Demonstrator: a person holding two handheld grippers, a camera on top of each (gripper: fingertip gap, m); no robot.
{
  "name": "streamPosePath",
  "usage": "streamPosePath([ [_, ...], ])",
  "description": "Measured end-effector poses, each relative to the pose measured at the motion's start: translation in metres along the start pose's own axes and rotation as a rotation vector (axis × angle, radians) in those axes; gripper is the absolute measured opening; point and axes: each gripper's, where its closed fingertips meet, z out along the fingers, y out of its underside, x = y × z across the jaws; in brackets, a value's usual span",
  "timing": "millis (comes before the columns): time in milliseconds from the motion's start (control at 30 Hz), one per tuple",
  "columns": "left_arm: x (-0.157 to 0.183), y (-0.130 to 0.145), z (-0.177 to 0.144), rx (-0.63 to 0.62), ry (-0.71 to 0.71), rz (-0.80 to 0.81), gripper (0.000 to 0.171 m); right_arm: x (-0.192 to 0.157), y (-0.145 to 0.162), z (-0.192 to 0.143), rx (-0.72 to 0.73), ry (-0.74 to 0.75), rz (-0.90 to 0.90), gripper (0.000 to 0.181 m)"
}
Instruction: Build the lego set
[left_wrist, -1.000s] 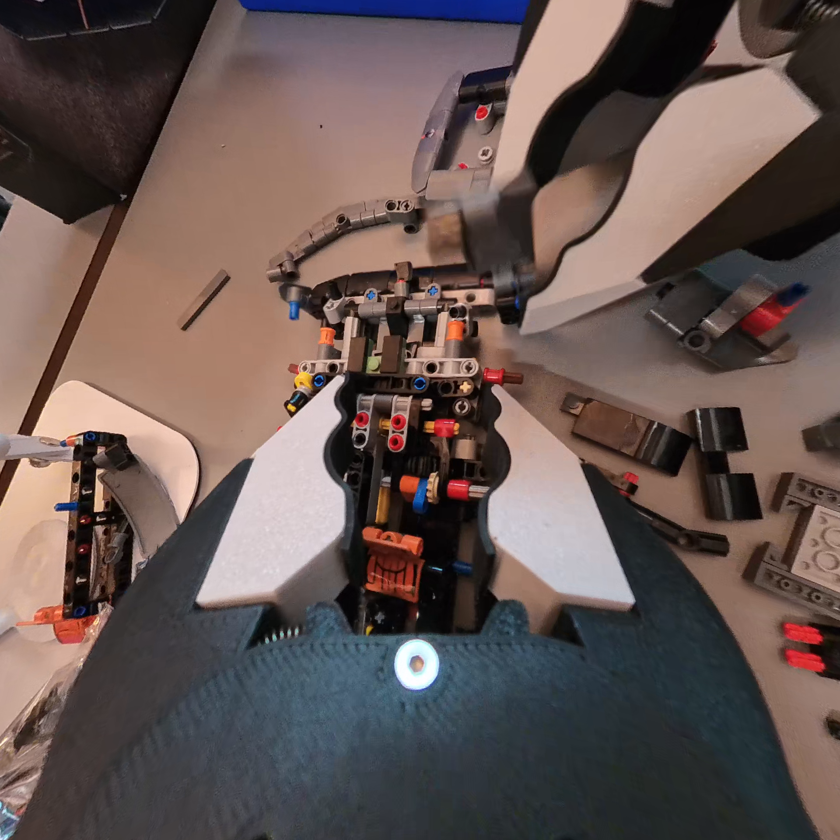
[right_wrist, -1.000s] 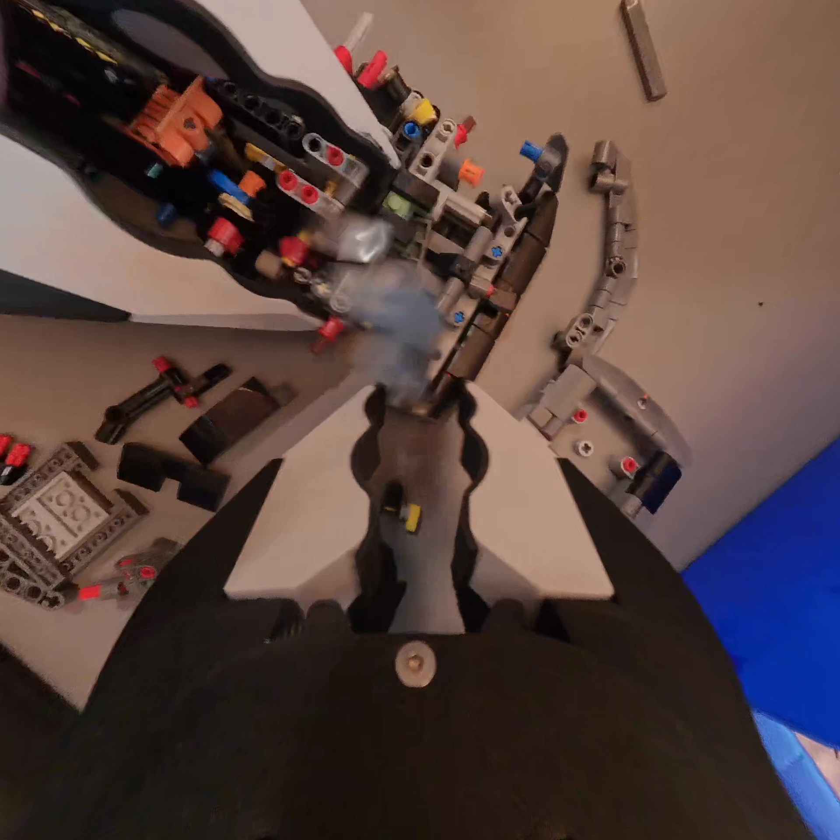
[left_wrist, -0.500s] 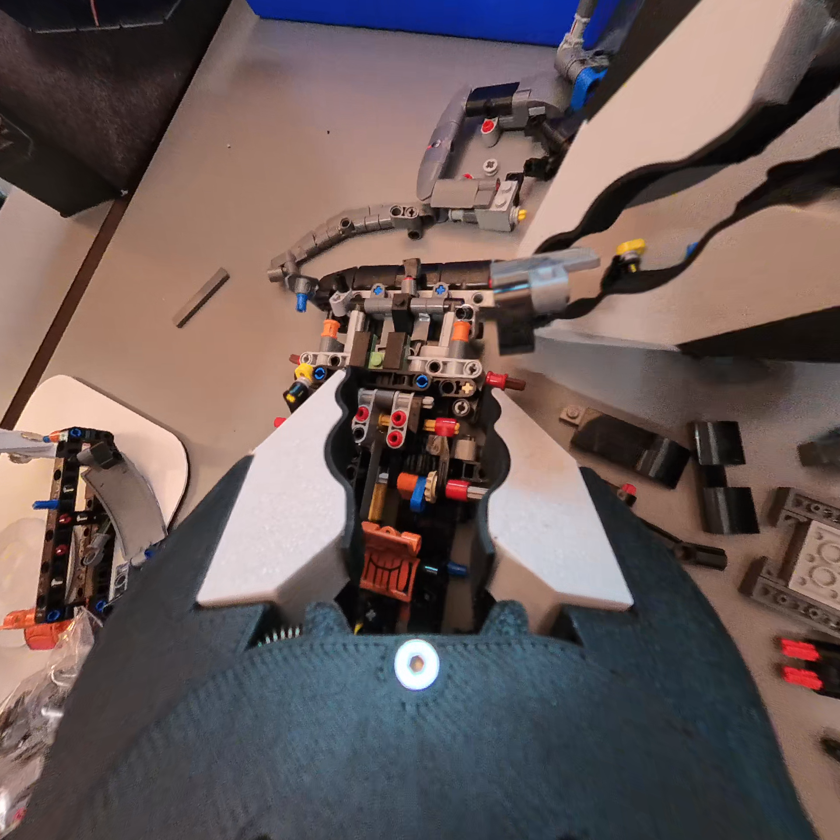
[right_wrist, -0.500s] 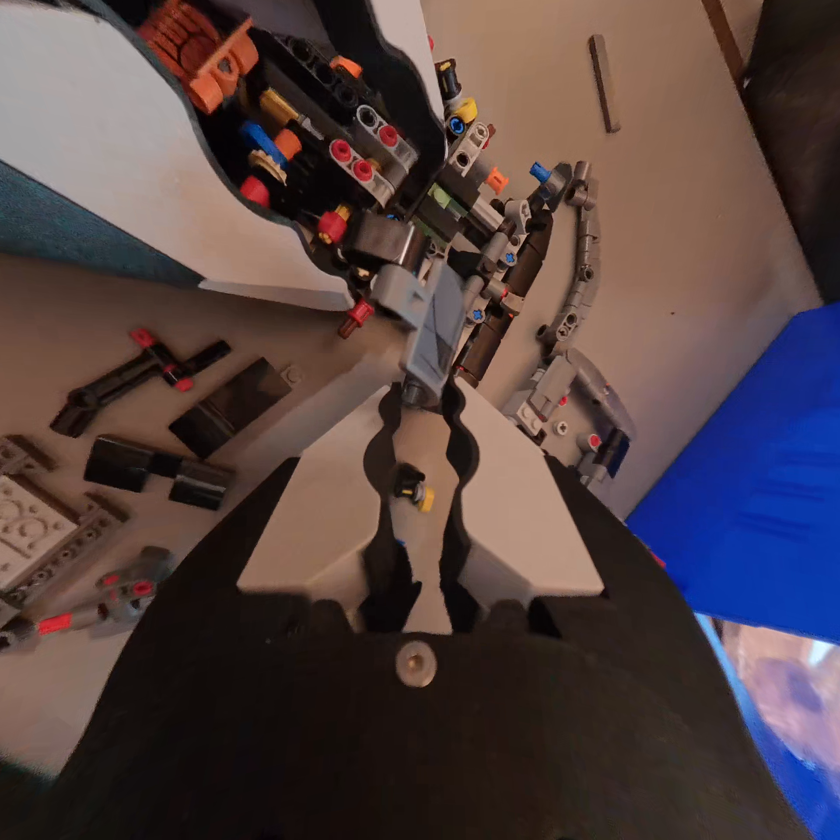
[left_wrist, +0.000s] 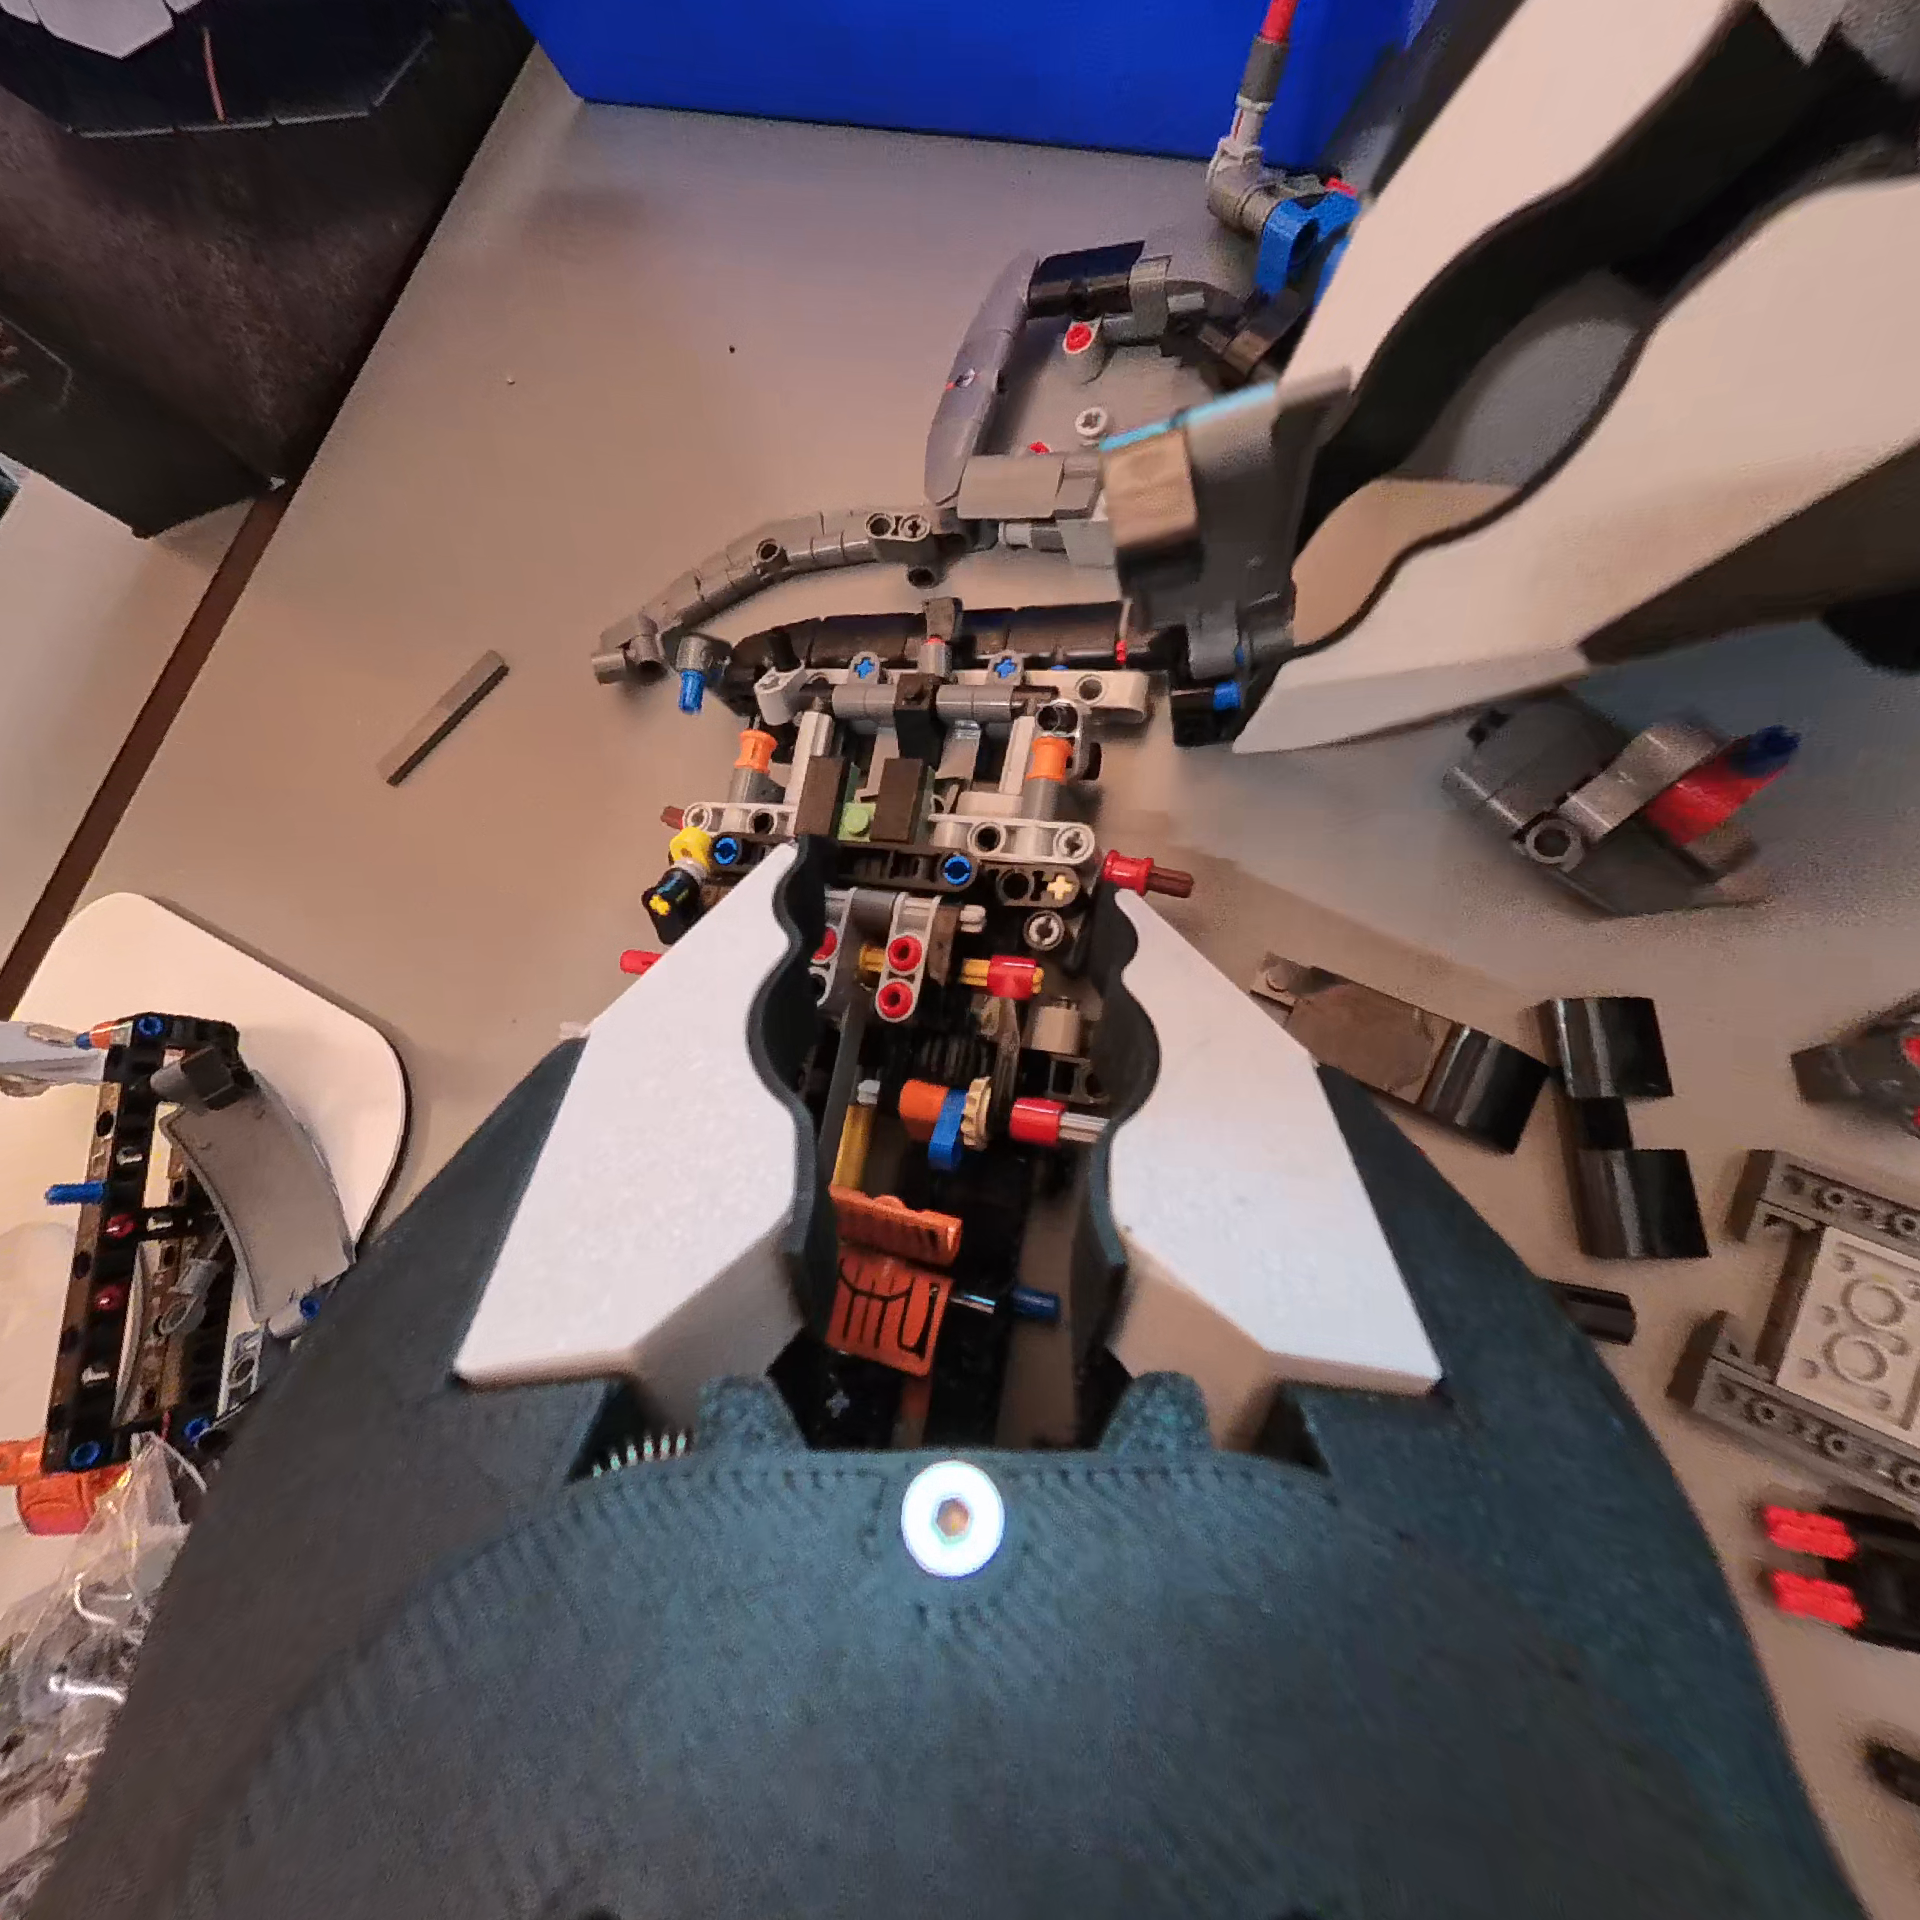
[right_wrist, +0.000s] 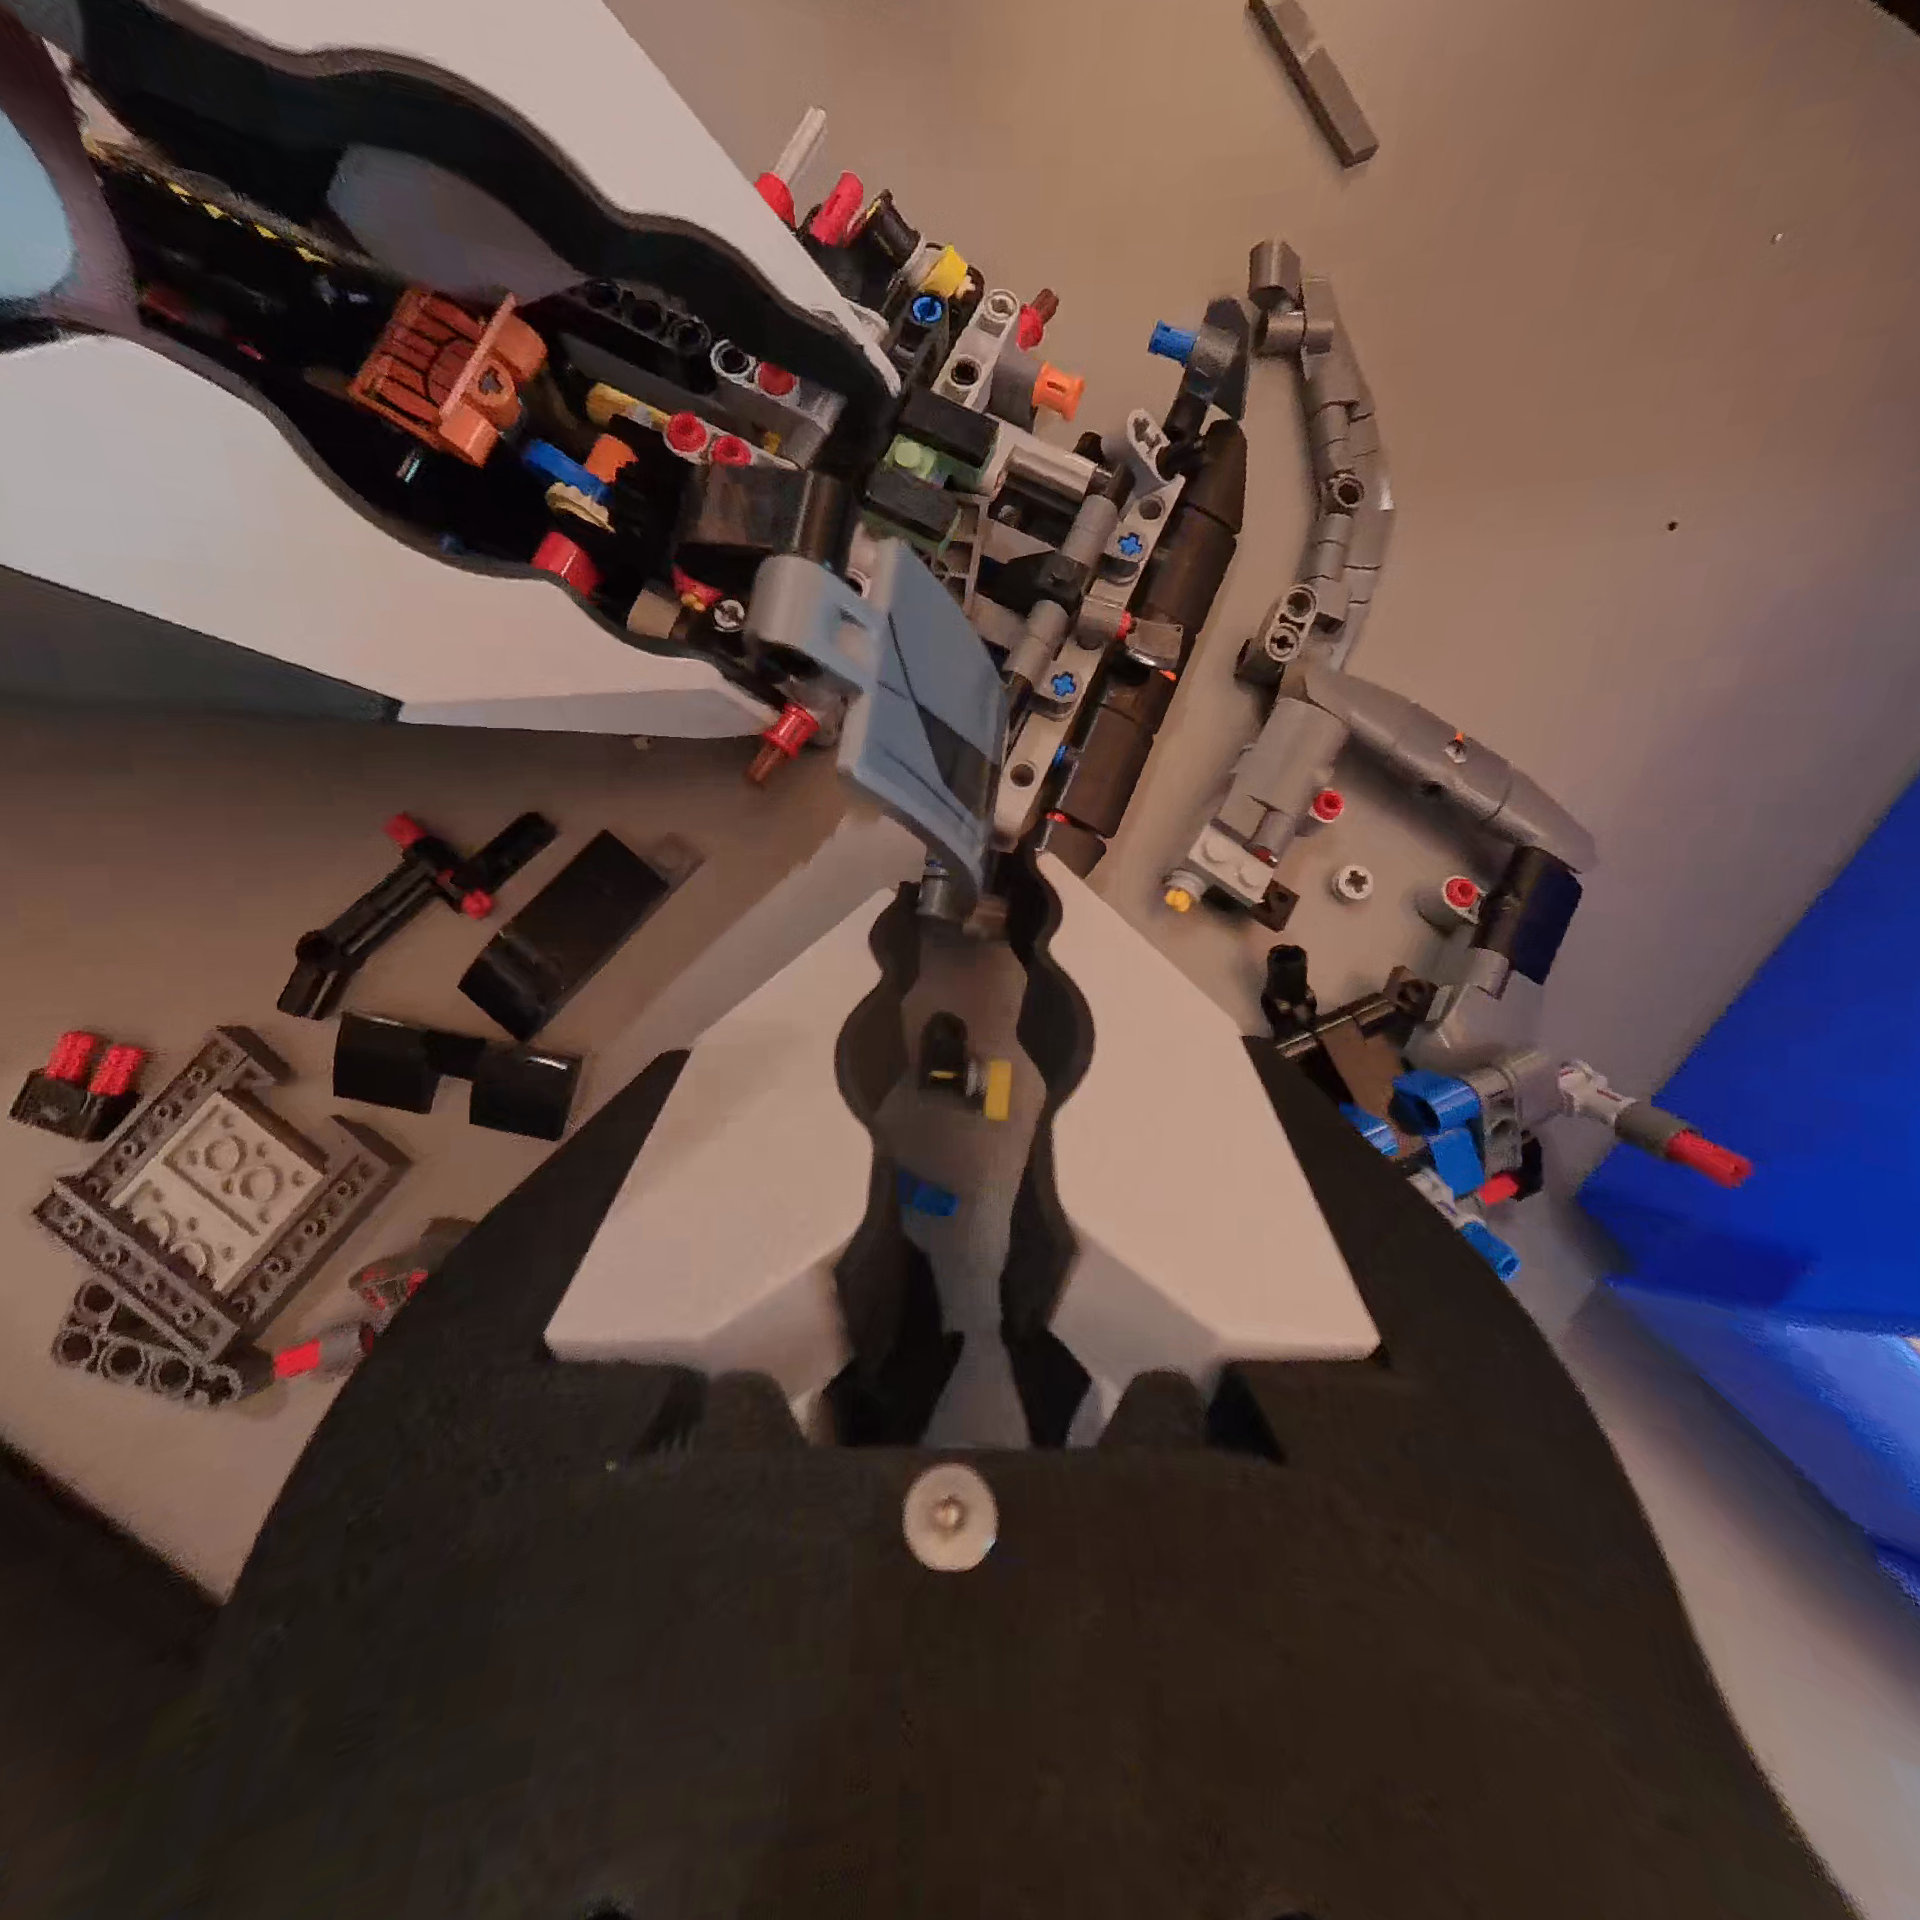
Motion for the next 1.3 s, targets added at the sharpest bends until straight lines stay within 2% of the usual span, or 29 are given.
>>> streamPosePath([
  [67, 0.000, 0.000, -0.001, 0.007, 0.011, -0.007, 0.049, -0.005, -0.001, -0.003, 0.009, 0.003, -0.002, 0.015],
  [100, -0.006, 0.002, 0.000, -0.002, -0.021, -0.008, 0.047, -0.011, 0.000, -0.006, 0.029, -0.058, 0.026, 0.015],
  [133, -0.025, 0.010, 0.000, -0.036, -0.134, -0.002, 0.043, -0.010, 0.006, -0.008, 0.027, -0.078, 0.053, 0.014],
  [167, -0.032, 0.013, -0.001, -0.027, -0.126, -0.027, 0.042, 0.002, 0.014, -0.011, 0.023, -0.044, 0.071, 0.014],
  [233, -0.025, 0.009, -0.006, 0.018, -0.056, -0.074, 0.034, 0.007, 0.004, -0.023, 0.110, -0.092, 0.131, 0.015],
  [333, -0.022, 0.006, -0.006, 0.026, -0.033, -0.065, 0.033, -0.014, 0.007, -0.017, 0.079, -0.162, 0.072, 0.015],
  [433, -0.015, 0.006, -0.012, 0.045, 0.033, -0.064, 0.032, -0.021, -0.003, -0.023, 0.148, -0.237, 0.072, 0.016],
  [500, -0.012, 0.006, -0.015, 0.044, 0.071, -0.081, 0.032, -0.027, 0.003, -0.020, 0.107, -0.306, 0.053, 0.017],
  [533, -0.010, 0.006, -0.017, 0.044, 0.100, -0.092, 0.028, -0.037, 0.007, -0.019, 0.088, -0.360, 0.022, 0.018],
  [567, -0.009, 0.007, -0.020, 0.042, 0.126, -0.094, 0.018, -0.046, 0.006, -0.021, 0.095, -0.392, -0.023, 0.022],
  [667, -0.001, 0.010, -0.028, 0.060, 0.199, -0.054, 0.015, -0.059, -0.009, -0.032, 0.187, -0.416, -0.127, 0.033],
  [767, -0.004, 0.014, -0.035, 0.039, 0.212, -0.069, 0.016, -0.047, -0.024, -0.041, 0.263, -0.399, -0.115, 0.036],
  [867, -0.010, 0.011, -0.042, 0.049, 0.185, -0.056, 0.034, -0.031, -0.038, -0.047, 0.319, -0.392, -0.031, 0.036],
  [933, -0.017, 0.008, -0.042, 0.065, 0.142, -0.059, 0.063, -0.020, -0.039, -0.041, 0.288, -0.353, -0.007, 0.033],
  [1000, -0.024, 0.019, -0.036, -0.008, 0.102, -0.038, 0.086, -0.016, -0.035, -0.029, 0.215, -0.337, -0.018, 0.033],
  [1133, -0.018, 0.044, -0.012, -0.176, 0.135, -0.018, 0.113, -0.022, -0.030, -0.008, 0.127, -0.367, -0.044, 0.032],
  [1167, -0.015, 0.041, -0.009, -0.167, 0.167, -0.073, 0.115, -0.022, -0.030, -0.007, 0.122, -0.363, -0.051, 0.032],
  [1267, -0.015, 0.045, -0.008, -0.207, 0.184, -0.081, 0.115, -0.021, -0.030, -0.007, 0.137, -0.356, -0.041, 0.031],
  [1300, -0.018, 0.043, -0.011, -0.191, 0.170, -0.078, 0.097, -0.018, -0.031, -0.008, 0.143, -0.350, -0.027, 0.031],
])
